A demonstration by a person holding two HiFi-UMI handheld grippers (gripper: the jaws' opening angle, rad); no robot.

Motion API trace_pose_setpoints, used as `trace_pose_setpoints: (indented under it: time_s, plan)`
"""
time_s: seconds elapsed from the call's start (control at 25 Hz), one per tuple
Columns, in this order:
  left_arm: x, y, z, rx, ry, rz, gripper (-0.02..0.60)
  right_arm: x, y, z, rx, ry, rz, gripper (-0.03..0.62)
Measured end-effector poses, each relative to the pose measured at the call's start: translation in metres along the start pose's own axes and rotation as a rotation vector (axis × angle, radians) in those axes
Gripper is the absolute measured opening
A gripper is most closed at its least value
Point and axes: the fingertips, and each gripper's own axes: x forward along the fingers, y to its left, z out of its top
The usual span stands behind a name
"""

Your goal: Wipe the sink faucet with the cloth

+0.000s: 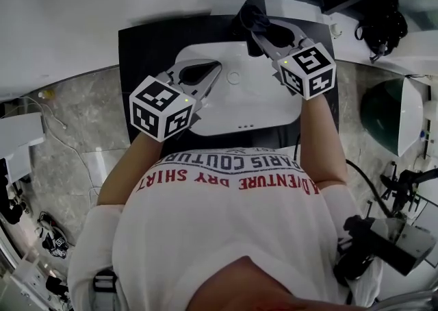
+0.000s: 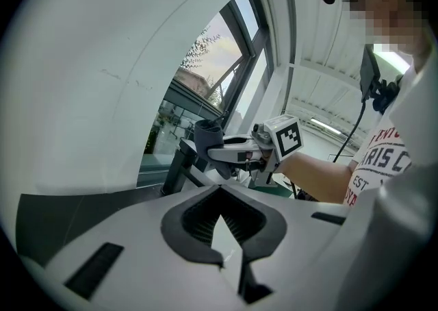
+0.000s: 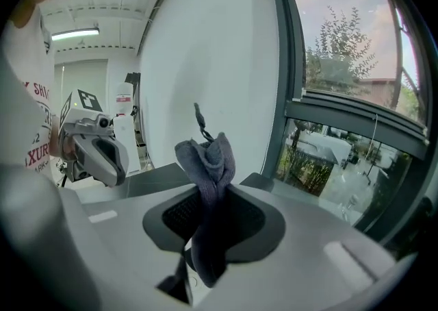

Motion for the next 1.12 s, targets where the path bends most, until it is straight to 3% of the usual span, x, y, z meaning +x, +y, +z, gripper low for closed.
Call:
trace_pose_setpoints:
  time_s: [0.16,0.28,0.4,0.56,0.68,0.84,1.12]
  plan:
    - [0.003,-0.003,0.002,0.001,0.002,-0.008,0.0,-0.003,-0.002,0.008,-0.001,-0.017,0.0,0.077]
    - [0.007,-0.005,0.002,0.003,0.007,-0.019,0.0,-0.018,-0.001,0.015,-0.03,-0.098,-0.026,0.077]
    - [0.01,-0.008,-0.002,0.005,0.015,-0.023,0.0,-0.036,0.007,0.008,-0.139,-0.111,-0.059,0.077]
    - [0.014,-0.009,-0.004,0.004,0.025,-0.029,0.0,-0.047,0.009,-0.022,-0.431,0.029,-0.145,0.077]
    - [0.018,-0.008,-0.007,0.003,0.033,-0.034,0.0,-0.04,0.003,-0.049,-0.575,0.141,-0.17,0.077]
    - [0.022,-0.005,-0.011,-0.002,0.045,-0.036,0.0,-0.019,-0.006,-0.073,-0.69,0.24,-0.18,0.077]
    - [0.019,0.005,-0.014,-0.014,0.05,-0.021,0.0,0.011,-0.037,-0.074,-0.76,0.311,-0.254,0.077]
